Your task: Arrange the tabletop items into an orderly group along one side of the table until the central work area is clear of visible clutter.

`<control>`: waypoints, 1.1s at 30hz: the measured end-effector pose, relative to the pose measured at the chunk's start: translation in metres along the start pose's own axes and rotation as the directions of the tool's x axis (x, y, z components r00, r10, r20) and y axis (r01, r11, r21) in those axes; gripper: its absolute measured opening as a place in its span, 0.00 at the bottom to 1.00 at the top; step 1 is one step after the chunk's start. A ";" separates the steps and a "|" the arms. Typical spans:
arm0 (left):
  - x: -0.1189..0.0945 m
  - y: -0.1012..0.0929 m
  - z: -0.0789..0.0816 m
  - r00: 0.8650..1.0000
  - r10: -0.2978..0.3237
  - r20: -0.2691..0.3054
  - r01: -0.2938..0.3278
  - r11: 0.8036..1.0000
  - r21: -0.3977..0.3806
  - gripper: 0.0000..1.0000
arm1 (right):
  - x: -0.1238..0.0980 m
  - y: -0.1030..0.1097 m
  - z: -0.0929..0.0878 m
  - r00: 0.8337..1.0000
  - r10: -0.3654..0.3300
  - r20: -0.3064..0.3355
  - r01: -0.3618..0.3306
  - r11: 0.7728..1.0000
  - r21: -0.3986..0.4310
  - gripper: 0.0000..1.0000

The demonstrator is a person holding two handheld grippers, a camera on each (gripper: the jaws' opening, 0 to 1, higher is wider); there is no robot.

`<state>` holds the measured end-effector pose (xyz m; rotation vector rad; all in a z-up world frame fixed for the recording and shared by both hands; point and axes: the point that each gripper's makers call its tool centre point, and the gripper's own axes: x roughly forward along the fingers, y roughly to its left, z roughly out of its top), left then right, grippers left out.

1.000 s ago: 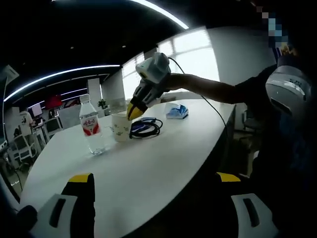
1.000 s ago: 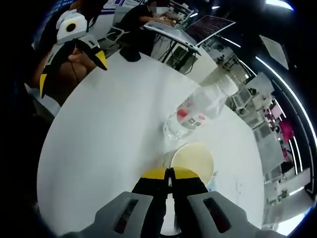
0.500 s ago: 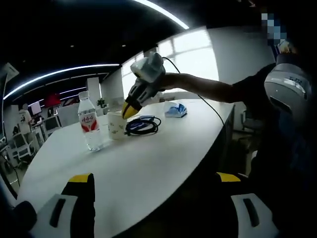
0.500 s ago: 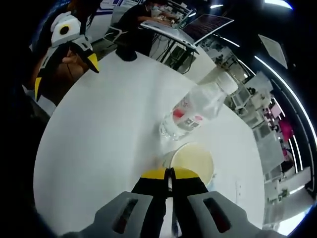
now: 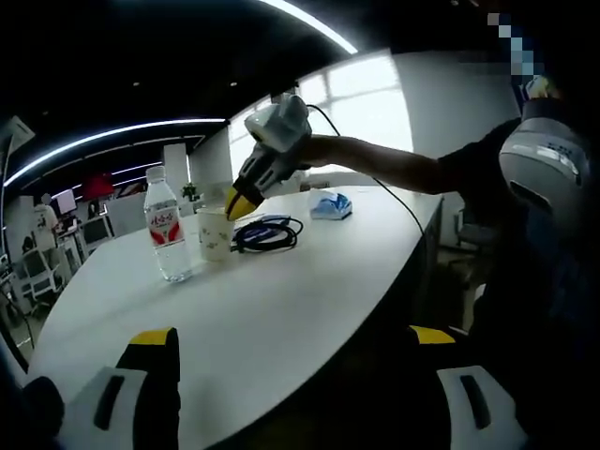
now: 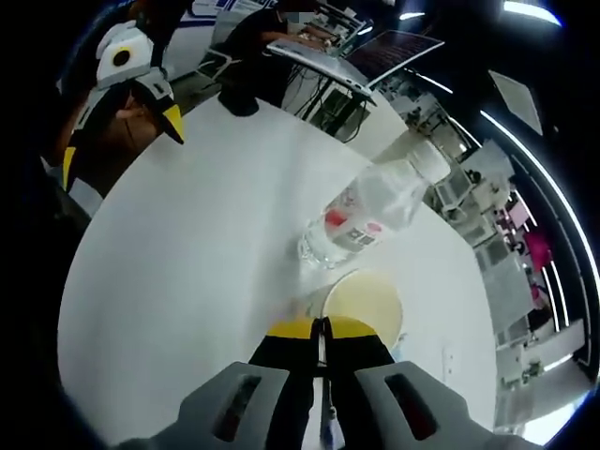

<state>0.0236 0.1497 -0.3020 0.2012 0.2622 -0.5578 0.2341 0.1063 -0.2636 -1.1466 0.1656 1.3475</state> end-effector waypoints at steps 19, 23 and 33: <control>0.000 -0.001 0.000 1.000 0.001 -0.002 -0.001 1.000 -0.001 0.99 | 0.000 -0.002 0.003 1.000 -0.020 0.019 0.019 1.000 0.012 0.03; 0.001 -0.003 -0.002 1.000 0.001 -0.005 -0.001 1.000 -0.002 0.99 | 0.001 -0.002 0.004 1.000 -0.021 0.018 0.021 1.000 0.022 0.01; -0.003 -0.002 -0.002 1.000 0.008 -0.002 -0.008 1.000 -0.003 0.99 | -0.001 -0.007 0.006 0.999 -0.028 0.032 0.027 0.999 0.032 0.06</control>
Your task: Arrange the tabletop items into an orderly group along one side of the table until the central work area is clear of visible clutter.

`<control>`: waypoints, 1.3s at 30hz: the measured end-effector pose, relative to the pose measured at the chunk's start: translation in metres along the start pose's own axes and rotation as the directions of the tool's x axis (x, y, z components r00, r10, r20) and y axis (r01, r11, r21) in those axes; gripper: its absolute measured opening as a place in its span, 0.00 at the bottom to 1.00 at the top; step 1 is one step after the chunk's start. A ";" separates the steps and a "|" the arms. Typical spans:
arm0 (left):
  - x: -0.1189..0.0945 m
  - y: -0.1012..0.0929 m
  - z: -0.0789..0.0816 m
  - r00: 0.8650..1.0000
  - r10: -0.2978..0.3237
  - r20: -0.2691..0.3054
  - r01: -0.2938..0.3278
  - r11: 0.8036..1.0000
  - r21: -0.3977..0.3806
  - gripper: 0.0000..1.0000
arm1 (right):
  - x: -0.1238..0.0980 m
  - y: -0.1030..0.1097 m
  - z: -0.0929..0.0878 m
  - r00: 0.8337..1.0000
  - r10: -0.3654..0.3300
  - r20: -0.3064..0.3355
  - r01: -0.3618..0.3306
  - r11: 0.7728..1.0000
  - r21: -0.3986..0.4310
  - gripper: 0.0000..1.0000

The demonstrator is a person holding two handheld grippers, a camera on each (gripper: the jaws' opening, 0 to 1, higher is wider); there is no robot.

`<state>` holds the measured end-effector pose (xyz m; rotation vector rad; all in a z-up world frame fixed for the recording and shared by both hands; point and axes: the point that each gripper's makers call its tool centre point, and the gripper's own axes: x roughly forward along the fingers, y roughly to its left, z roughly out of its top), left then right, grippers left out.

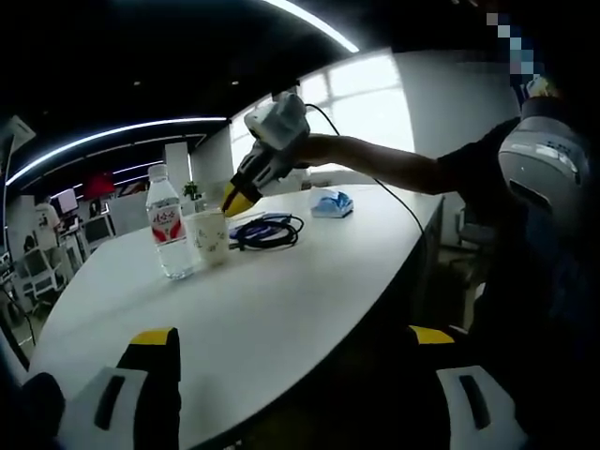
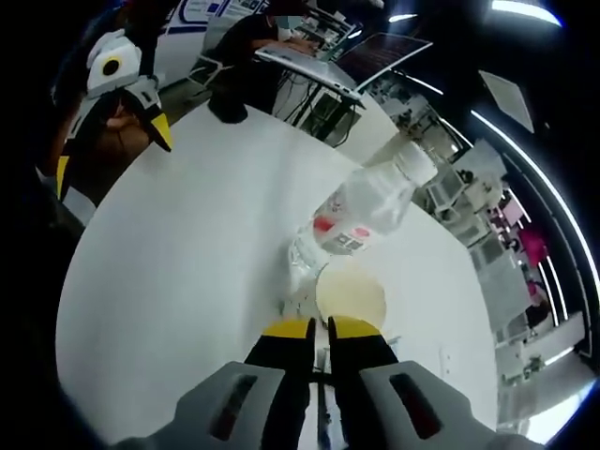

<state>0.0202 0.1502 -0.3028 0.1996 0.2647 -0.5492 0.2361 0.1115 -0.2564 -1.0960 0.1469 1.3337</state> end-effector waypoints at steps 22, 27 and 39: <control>-0.002 -0.001 0.000 1.000 0.000 0.004 0.000 1.000 0.001 0.99 | 0.000 0.002 0.000 1.000 0.008 -0.023 -0.008 0.999 -0.032 0.00; -0.002 -0.002 0.001 1.000 -0.003 0.004 0.003 1.000 0.005 0.98 | -0.002 0.002 -0.001 1.000 0.011 -0.028 -0.012 0.999 -0.032 0.00; 0.000 -0.003 0.002 1.000 -0.006 0.009 0.006 1.000 0.007 0.98 | -0.008 0.003 -0.007 0.998 0.024 -0.055 -0.027 0.998 -0.050 0.00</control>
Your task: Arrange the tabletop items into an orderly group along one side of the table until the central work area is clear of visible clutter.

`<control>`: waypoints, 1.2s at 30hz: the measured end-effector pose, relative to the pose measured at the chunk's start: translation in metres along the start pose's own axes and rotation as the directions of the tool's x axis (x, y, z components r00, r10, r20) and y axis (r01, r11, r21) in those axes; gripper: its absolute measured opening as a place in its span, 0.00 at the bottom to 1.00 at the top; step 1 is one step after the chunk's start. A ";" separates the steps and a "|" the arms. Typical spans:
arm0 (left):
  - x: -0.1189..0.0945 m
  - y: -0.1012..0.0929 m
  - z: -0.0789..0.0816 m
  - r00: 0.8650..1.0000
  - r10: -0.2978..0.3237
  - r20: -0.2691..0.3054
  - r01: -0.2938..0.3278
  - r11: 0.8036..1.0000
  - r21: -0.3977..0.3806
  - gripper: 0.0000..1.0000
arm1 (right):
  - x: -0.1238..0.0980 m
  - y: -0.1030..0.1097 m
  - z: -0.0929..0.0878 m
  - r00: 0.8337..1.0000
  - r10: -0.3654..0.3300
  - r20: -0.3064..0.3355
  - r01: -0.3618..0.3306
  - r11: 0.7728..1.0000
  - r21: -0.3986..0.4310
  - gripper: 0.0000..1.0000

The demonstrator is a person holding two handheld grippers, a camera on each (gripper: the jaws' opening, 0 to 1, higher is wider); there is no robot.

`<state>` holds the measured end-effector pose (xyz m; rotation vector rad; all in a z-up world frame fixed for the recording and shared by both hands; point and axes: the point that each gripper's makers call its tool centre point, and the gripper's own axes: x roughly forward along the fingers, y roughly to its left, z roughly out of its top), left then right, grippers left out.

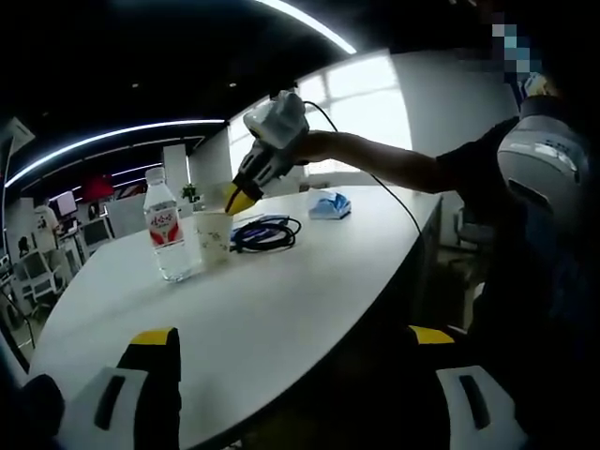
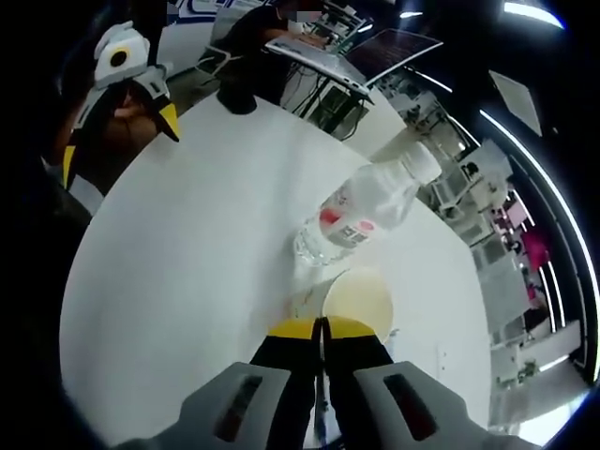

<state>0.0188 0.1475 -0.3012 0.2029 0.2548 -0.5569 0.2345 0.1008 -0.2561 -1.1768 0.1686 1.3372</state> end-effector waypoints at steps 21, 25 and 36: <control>-0.003 0.000 -0.003 1.000 0.005 -0.002 -0.005 1.000 0.000 0.98 | 0.004 0.004 0.006 1.000 -0.005 -0.018 0.005 0.999 -0.045 0.05; -0.005 0.001 -0.002 1.000 0.008 0.001 -0.008 1.000 -0.001 0.98 | -0.002 0.001 0.006 1.000 -0.017 -0.008 0.017 0.999 -0.036 0.07; 0.001 -0.001 0.004 1.000 0.000 0.004 0.000 1.000 0.005 0.98 | -0.024 -0.010 0.006 0.996 -0.080 0.031 0.080 0.997 0.017 0.23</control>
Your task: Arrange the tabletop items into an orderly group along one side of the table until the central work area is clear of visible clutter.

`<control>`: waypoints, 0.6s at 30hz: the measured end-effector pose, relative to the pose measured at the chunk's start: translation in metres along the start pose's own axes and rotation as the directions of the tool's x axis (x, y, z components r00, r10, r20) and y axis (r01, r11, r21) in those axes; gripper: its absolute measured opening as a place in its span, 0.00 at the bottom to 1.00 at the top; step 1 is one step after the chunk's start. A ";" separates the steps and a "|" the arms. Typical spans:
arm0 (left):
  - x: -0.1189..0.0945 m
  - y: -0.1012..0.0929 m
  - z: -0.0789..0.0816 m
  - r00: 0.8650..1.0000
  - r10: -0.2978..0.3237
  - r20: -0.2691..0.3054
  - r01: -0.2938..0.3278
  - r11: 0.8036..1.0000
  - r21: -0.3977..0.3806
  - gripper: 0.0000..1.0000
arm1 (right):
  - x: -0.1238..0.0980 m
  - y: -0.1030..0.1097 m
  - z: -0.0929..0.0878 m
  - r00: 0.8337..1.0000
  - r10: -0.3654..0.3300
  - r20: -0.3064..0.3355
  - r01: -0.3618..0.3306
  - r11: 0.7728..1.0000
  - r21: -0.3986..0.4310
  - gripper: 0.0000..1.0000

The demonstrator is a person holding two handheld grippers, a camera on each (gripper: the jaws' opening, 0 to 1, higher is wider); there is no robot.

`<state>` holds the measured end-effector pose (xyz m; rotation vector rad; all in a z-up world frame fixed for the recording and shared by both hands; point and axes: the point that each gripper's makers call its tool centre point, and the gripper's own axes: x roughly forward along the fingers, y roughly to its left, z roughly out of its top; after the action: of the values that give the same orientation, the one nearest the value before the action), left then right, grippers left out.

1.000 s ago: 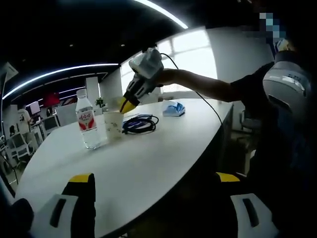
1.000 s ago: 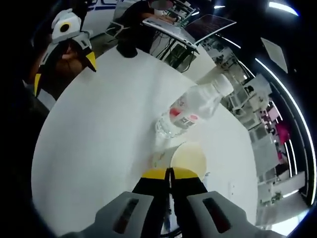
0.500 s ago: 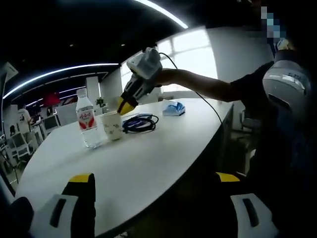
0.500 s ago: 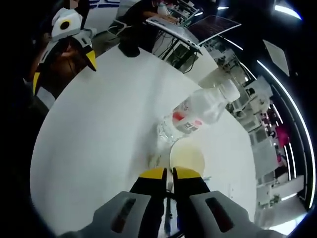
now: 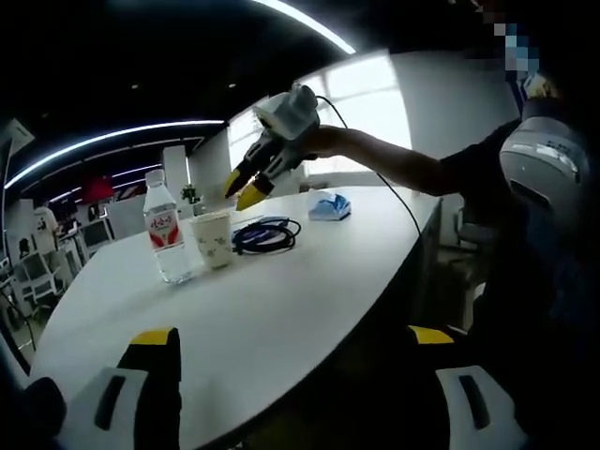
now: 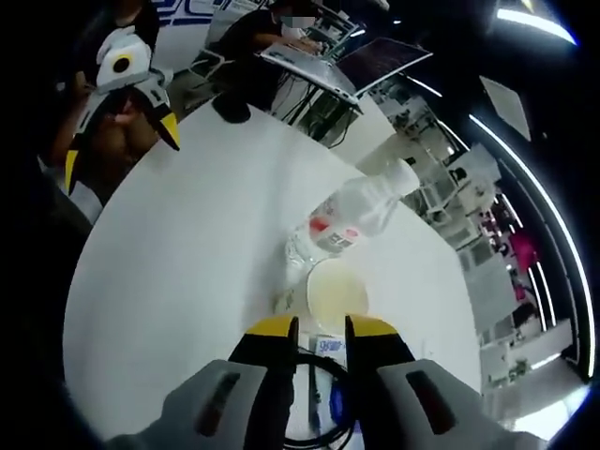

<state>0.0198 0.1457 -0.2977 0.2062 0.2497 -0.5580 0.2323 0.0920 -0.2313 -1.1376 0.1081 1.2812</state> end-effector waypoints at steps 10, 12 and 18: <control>0.001 0.000 0.023 0.997 0.023 0.077 -0.024 1.000 0.014 0.93 | -0.019 -0.004 -0.013 0.996 -0.069 0.058 0.063 0.993 0.098 0.36; 0.003 0.001 0.026 0.997 0.028 0.073 -0.029 1.000 0.009 0.93 | -0.022 -0.003 -0.017 0.996 -0.071 0.057 0.065 0.992 0.108 0.37; 0.014 0.002 0.030 0.998 0.052 0.041 -0.053 0.998 0.022 0.91 | -0.032 0.000 -0.026 0.993 -0.093 0.067 0.083 0.987 0.136 0.37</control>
<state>0.0377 0.1322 -0.2732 0.2232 0.1977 -0.5130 0.2335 0.0515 -0.2242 -0.9704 0.0867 1.2169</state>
